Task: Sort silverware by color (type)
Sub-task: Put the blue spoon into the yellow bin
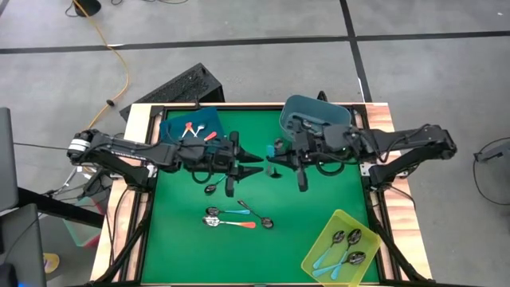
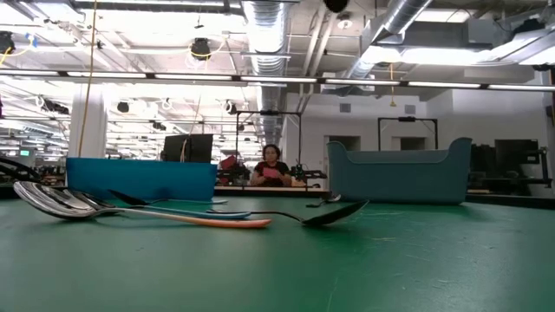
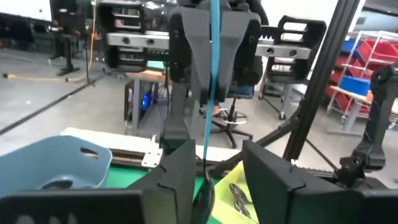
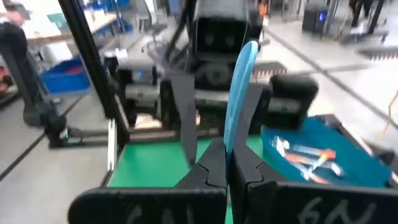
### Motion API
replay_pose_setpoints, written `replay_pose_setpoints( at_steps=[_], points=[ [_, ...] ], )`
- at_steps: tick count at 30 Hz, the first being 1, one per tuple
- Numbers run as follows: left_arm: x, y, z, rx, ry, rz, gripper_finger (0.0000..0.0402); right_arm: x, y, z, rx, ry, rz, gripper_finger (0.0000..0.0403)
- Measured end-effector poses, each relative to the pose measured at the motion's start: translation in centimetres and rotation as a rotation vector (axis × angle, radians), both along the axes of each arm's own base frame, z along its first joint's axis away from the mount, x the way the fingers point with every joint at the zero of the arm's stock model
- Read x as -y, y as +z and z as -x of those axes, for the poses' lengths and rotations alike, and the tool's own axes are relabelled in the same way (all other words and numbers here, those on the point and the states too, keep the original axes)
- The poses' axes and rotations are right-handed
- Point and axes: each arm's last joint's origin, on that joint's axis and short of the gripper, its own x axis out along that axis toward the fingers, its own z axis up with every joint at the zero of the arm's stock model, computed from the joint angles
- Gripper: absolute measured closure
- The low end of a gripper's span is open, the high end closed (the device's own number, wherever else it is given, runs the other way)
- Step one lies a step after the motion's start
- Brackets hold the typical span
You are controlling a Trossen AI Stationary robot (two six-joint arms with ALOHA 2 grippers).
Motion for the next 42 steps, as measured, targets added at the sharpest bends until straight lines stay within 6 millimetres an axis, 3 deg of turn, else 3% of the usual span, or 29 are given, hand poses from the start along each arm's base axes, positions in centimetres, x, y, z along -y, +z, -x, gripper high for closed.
replay_pose_setpoints(
  at_steps=[7, 12, 21, 31, 42],
  points=[
    [-0.2, 0.1, 1.5, -0.096, 0.005, 0.01, 0.0276, -1.5, -1.7, 2.6, -0.271, 0.052, -0.005, 0.0396],
    [-0.2, -0.2, 2.1, -0.168, 0.01, 0.005, 0.0276, -5.0, -3.8, 4.9, -0.522, 0.168, -0.007, 0.0396],
    [-0.4, -0.5, 2.2, -0.197, 0.067, -0.012, 0.0276, -10.8, -5.2, 8.8, -0.725, 0.33, -0.047, 0.0396],
    [-0.5, -0.8, 2.2, -0.226, 0.11, -0.029, 0.0276, -16.9, -10.9, 7.8, -1.047, 0.461, -0.033, 0.0396],
    [-0.5, -0.8, 2.2, -0.229, 0.111, -0.018, 0.0276, -19.9, -16.4, 5.9, -1.246, 0.525, 0.032, 0.0396]
  ],
)
